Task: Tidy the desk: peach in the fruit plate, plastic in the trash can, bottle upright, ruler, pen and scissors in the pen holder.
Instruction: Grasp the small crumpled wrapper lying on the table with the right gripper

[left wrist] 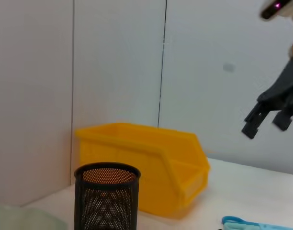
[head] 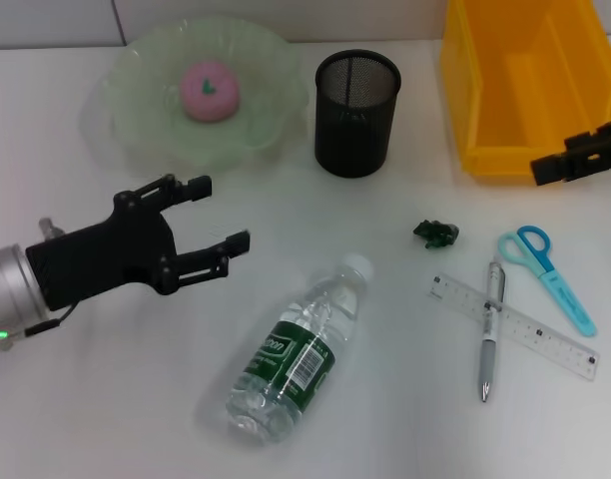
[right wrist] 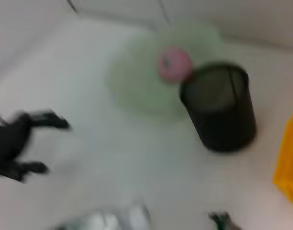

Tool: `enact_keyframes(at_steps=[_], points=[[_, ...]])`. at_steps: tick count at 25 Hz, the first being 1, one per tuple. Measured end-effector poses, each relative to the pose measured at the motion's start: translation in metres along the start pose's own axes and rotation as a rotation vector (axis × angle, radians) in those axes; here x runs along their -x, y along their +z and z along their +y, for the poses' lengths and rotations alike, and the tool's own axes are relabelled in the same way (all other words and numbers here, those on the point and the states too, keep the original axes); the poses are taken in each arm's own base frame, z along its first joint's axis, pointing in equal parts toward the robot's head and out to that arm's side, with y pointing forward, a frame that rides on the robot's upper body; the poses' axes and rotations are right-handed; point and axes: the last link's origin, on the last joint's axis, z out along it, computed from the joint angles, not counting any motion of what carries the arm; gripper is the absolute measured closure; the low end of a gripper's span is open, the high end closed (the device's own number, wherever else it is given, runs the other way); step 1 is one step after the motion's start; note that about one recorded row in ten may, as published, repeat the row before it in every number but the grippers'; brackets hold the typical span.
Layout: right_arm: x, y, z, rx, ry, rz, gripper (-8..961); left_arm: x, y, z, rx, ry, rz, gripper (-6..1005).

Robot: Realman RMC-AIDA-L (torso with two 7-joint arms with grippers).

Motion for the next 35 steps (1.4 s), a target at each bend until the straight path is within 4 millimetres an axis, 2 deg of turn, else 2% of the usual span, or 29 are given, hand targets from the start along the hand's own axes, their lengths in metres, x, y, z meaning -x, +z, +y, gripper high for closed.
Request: enact_keyframes(at_steps=[2,5,8,10,11,18,25,35], points=[[0.006,0.005,0.003,-0.025,-0.001,0.048,144,0.001,-0.001,0.001,-0.003,-0.004,-0.001,157],[0.024,0.032,0.017,-0.086,-0.078,0.18,144,0.002,-0.002,0.001,-0.008,-0.012,-0.001,157],[0.03,0.055,0.023,-0.158,-0.14,0.249,145,0.002,-0.001,-0.002,-0.018,-0.018,-0.009,157],[0.03,0.074,0.025,-0.202,-0.153,0.291,145,0.003,0.001,-0.002,-0.025,-0.019,-0.013,157],[0.03,0.074,0.025,-0.202,-0.153,0.291,145,0.003,0.002,-0.003,-0.027,-0.02,-0.014,157],[0.025,0.11,0.019,-0.21,-0.12,0.28,146,0.004,0.006,-0.002,-0.03,-0.012,-0.021,157],[0.023,0.135,0.017,-0.232,-0.123,0.275,147,0.005,0.008,-0.003,-0.034,-0.011,-0.028,157],[0.019,0.149,0.017,-0.249,-0.137,0.295,148,0.007,0.007,-0.002,-0.036,-0.018,-0.033,157]])
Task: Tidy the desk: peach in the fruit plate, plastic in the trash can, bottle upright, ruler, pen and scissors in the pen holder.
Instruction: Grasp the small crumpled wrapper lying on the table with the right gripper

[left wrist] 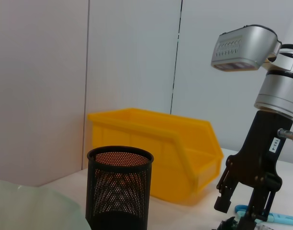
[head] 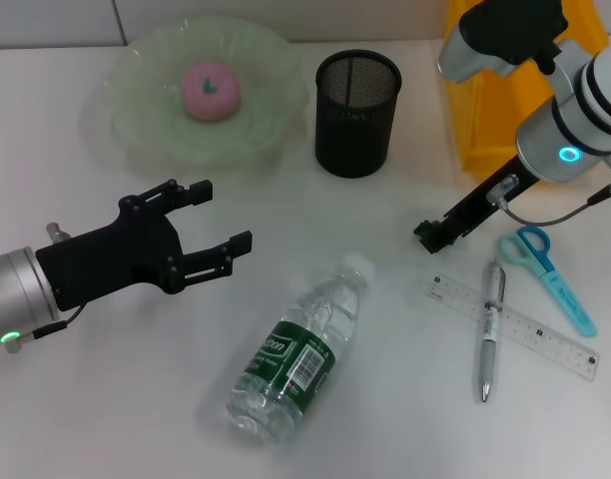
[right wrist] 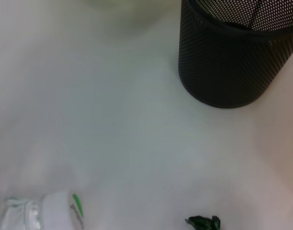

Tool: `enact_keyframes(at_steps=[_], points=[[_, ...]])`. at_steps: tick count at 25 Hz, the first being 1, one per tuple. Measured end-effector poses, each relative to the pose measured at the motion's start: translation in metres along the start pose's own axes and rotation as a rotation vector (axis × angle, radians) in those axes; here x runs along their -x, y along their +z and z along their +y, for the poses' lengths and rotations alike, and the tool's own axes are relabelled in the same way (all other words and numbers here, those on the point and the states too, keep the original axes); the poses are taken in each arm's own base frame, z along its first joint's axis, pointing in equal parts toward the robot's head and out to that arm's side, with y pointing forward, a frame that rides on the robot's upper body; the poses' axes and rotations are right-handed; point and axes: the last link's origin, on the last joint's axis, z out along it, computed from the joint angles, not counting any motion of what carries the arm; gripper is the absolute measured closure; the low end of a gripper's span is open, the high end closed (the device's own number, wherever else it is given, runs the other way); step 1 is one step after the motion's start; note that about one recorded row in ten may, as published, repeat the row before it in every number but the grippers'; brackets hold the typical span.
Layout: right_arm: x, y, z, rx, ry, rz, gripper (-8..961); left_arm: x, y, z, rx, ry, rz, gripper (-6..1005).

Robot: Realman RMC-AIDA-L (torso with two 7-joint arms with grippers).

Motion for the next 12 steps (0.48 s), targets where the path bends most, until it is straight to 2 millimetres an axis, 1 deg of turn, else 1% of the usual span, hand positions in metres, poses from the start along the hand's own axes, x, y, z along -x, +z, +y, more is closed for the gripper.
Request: enact_keyframes(at_steps=[4,9,12], points=[[0.0008,0.0021,-0.0007,-0.007,0.006,-0.006,149,0.0001,-0.0001,0.0,0.0,0.0,-0.001,157],[0.0008,0.0055,-0.0006,-0.01,0.004,-0.003,311,0.0008,-0.0001,-0.0009,-0.006,0.001,-0.006,157],[0.0011,0.0105,-0.0001,-0.013,0.001,0.004,333,0.0015,0.0003,-0.0011,-0.005,0.003,-0.013,157]])
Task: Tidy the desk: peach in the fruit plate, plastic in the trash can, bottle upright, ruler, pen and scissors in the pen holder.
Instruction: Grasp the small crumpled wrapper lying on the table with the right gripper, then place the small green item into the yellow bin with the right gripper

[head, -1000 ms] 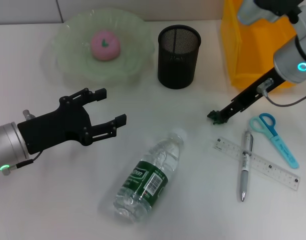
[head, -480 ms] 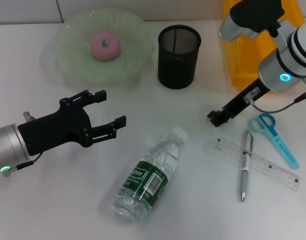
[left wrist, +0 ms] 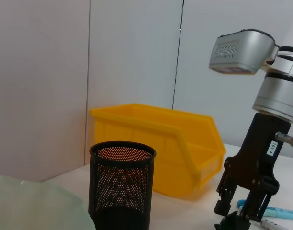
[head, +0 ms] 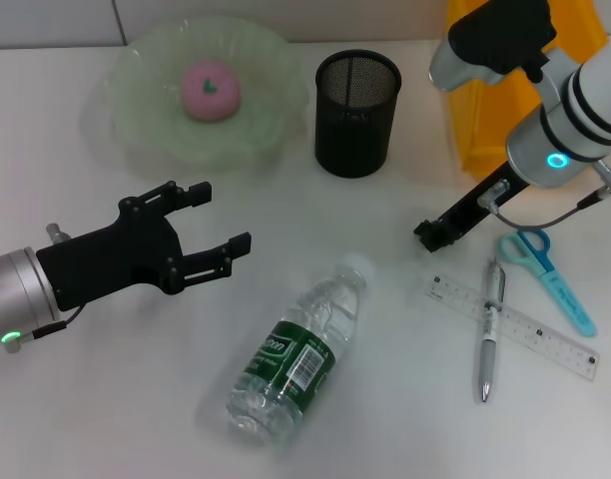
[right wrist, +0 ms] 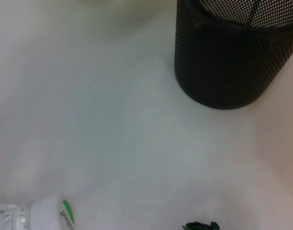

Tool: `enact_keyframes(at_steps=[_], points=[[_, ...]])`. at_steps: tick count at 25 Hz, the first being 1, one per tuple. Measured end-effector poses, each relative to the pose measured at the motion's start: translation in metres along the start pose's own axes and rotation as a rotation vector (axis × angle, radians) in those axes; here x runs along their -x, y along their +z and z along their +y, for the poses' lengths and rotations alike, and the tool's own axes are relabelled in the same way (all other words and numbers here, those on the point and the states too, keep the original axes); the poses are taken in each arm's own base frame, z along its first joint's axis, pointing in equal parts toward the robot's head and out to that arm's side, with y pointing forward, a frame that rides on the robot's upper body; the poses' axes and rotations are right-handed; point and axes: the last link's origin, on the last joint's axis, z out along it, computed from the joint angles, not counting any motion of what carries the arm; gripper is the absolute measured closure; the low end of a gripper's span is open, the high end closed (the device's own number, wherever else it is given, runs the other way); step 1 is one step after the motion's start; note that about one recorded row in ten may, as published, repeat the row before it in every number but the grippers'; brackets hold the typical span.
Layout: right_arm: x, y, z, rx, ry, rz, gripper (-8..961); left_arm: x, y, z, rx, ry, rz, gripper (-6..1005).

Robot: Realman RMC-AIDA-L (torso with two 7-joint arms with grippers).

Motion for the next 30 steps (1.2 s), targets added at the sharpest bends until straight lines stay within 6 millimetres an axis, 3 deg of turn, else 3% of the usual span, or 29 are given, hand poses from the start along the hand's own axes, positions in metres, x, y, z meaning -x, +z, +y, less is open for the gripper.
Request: enact_keyframes(at_steps=[3,14,17,21,26,30], points=[[0.001,0.003,0.001,-0.003,-0.009,0.005,355,0.0,0.0,0.0,0.0,0.0,-0.001,157],[0.002,0.013,0.004,0.002,-0.013,0.003,578,0.0,0.0,-0.001,-0.005,0.001,-0.005,158],[0.002,0.012,0.003,0.0,-0.014,-0.003,725,0.0,0.0,-0.001,-0.006,0.001,-0.005,158],[0.004,0.006,0.003,0.002,-0.015,-0.023,743,0.0,0.0,-0.001,-0.006,0.001,-0.005,158],[0.005,-0.008,0.005,0.016,-0.017,-0.059,765,0.0,0.0,-0.001,-0.006,0.003,-0.005,158],[0.006,-0.045,0.006,0.004,-0.022,-0.135,773,0.0,0.0,-0.001,-0.006,0.003,-0.005,158]])
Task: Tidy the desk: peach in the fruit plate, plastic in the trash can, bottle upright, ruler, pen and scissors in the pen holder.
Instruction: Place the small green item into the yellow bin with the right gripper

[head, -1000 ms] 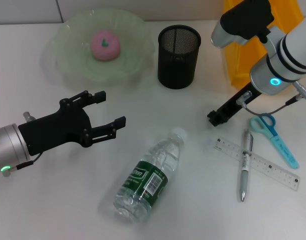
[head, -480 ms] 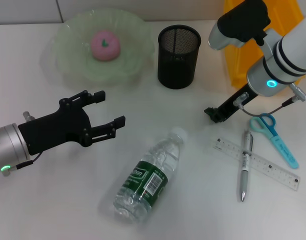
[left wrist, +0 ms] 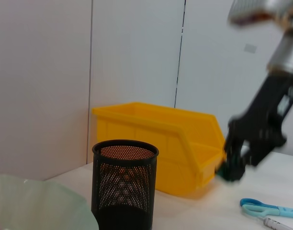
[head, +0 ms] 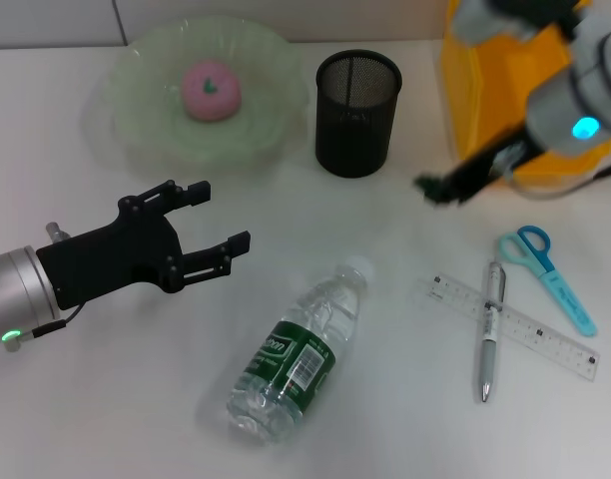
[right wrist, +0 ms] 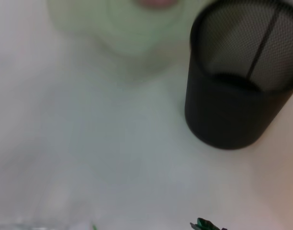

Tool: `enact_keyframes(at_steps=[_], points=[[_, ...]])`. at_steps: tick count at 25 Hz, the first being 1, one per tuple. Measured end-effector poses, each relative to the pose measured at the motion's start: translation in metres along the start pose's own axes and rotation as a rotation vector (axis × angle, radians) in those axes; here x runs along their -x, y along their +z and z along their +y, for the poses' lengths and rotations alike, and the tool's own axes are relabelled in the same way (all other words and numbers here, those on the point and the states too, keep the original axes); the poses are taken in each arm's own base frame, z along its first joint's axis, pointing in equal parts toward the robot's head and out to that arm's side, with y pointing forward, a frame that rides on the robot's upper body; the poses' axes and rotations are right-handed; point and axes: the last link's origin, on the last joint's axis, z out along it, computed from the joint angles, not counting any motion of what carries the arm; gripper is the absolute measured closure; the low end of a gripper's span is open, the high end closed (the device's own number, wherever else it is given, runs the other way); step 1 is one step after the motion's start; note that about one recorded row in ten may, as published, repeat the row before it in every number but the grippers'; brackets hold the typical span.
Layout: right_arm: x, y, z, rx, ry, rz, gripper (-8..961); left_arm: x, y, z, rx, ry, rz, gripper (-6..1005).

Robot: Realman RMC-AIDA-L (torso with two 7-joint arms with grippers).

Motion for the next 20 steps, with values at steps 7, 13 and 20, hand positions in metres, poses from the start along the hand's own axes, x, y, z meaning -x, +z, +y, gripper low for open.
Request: enact_keyframes(at_steps=[7,13,20], points=[[-0.003,-0.083,-0.053,-0.181,0.133,-0.232,780,0.0,0.0,0.0,0.0,0.002,0.0,158],[-0.013,-0.083,-0.097,-0.273,0.236,-0.313,783,-0.001,0.001,0.0,0.002,0.004,0.002,158],[-0.013,-0.042,-0.112,-0.268,0.266,-0.278,760,-0.002,0.003,0.0,0.008,0.006,0.007,158]])
